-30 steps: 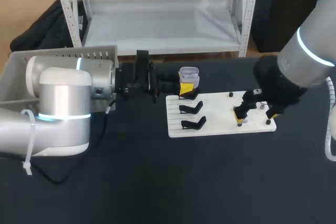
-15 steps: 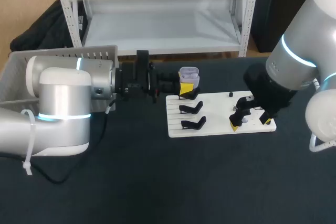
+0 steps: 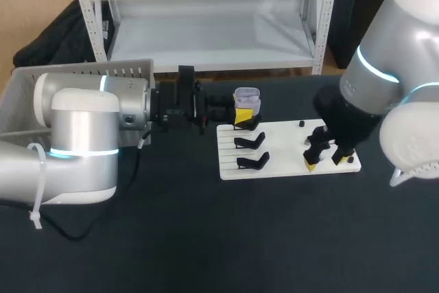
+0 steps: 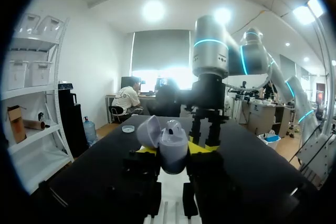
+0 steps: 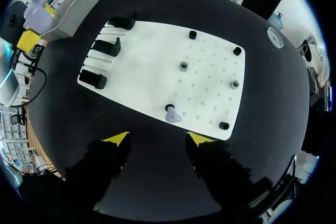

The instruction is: Pick up each earbud case from the left stands, insert the matching earbuds, close the lid, and place the case in the box.

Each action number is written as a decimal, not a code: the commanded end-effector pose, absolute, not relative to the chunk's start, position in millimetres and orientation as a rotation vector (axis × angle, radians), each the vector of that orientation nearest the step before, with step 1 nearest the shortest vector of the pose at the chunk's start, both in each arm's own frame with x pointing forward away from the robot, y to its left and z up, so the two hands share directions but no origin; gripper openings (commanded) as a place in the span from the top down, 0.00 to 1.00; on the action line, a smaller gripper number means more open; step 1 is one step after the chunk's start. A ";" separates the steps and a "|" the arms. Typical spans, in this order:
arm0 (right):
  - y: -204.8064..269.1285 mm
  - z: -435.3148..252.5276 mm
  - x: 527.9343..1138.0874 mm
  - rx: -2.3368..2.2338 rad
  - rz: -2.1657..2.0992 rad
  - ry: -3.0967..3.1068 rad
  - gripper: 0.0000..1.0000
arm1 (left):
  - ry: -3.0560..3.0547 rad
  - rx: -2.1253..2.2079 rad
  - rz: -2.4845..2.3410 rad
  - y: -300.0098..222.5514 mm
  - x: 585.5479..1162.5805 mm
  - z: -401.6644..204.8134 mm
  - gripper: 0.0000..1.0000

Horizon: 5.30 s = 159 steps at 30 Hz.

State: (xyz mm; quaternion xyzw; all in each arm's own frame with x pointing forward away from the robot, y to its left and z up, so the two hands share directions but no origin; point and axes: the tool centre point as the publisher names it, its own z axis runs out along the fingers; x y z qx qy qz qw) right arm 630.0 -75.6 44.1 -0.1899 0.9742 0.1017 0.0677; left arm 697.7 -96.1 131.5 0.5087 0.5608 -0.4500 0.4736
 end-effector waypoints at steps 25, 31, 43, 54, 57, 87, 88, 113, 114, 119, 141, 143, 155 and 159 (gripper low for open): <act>-75.7 25.9 655.5 -0.623 0.314 2.977 0.51 | 1.370 1.241 -1.100 -96.2 697.2 130.7 1.00; -76.5 25.1 656.2 -0.627 0.322 2.981 0.56 | 1.370 1.241 -1.100 -96.2 697.2 130.7 1.00; -81.7 25.1 655.4 -0.612 0.325 2.992 0.65 | 1.370 1.241 -1.100 -96.2 697.2 130.7 1.00; -81.6 23.9 654.8 -0.607 0.325 2.996 0.81 | 1.370 1.241 -1.100 -96.2 697.2 130.7 1.00; -82.0 22.9 655.4 -0.603 0.322 2.996 0.81 | 1.370 1.241 -1.100 -96.2 697.2 130.7 1.00; -85.9 122.5 626.7 -0.593 0.011 2.931 1.00 | 1.370 1.241 -1.100 -96.2 697.2 130.7 1.00; -83.4 130.6 623.3 -0.600 0.002 2.939 1.00 | 1.370 1.241 -1.100 -96.2 697.2 130.7 1.00; 24.6 216.5 608.7 -1.157 -0.043 2.761 1.00 | 1.370 1.241 -1.100 -96.2 697.2 130.7 1.00; 29.1 217.7 610.8 -1.175 -0.047 2.746 1.00 | 1.370 1.241 -1.100 -96.2 697.2 130.7 1.00; 54.9 220.3 623.2 -1.209 -0.040 2.733 1.00 | 1.370 1.241 -1.100 -96.2 697.2 130.7 1.00; 76.3 189.1 685.3 -1.123 -0.052 2.718 1.00 | 1.370 1.241 -1.100 -96.2 697.2 130.7 1.00; 73.8 187.8 685.9 -1.118 -0.054 2.719 1.00 | 1.370 1.241 -1.100 -96.2 697.2 130.7 1.00; 70.0 184.6 687.7 -1.112 -0.051 2.728 1.00 | 1.370 1.241 -1.100 -96.2 697.2 130.7 1.00; 69.6 183.2 685.5 -1.124 -0.057 2.723 1.00 | 1.370 1.241 -1.100 -96.2 697.2 130.7 1.00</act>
